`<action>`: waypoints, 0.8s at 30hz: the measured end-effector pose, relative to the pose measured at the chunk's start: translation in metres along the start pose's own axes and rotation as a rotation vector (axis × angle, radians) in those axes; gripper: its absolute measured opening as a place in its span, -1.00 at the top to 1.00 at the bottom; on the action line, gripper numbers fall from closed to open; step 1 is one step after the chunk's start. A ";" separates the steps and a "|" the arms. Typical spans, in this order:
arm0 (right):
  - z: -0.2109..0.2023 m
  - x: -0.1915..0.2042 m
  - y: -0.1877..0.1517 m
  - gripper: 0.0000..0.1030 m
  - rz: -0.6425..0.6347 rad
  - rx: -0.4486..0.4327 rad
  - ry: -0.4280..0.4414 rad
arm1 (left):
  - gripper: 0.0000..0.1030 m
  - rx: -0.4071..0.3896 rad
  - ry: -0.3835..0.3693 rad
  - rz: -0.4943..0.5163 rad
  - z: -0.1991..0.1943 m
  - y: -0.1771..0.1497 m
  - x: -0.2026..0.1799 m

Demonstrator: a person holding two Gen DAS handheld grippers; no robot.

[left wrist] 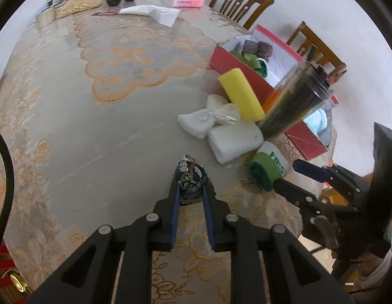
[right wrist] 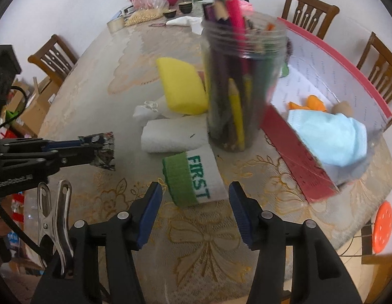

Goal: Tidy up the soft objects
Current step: 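Grasp the green-and-white FIRST sock with the right gripper while the left holds its item, then lift the patterned item and FIRST sock with both grippers toward the box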

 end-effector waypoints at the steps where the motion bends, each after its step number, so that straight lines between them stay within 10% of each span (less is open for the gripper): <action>1: 0.003 0.001 0.001 -0.09 -0.006 0.004 -0.001 | 0.63 -0.004 0.003 -0.005 -0.002 0.000 0.002; 24: 0.019 0.023 0.003 0.28 -0.086 0.022 -0.021 | 0.63 -0.042 0.017 -0.038 -0.016 -0.002 0.017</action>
Point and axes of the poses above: each gripper's, at about its wrist camera, not at the fingertips, and z roughly the way its jaws point, x to its left, y to its top, the point moved 9 cm from there along z, roughly the way its jaws point, and after that the axes turned 15 degrees about -y, right-handed, at the moved point
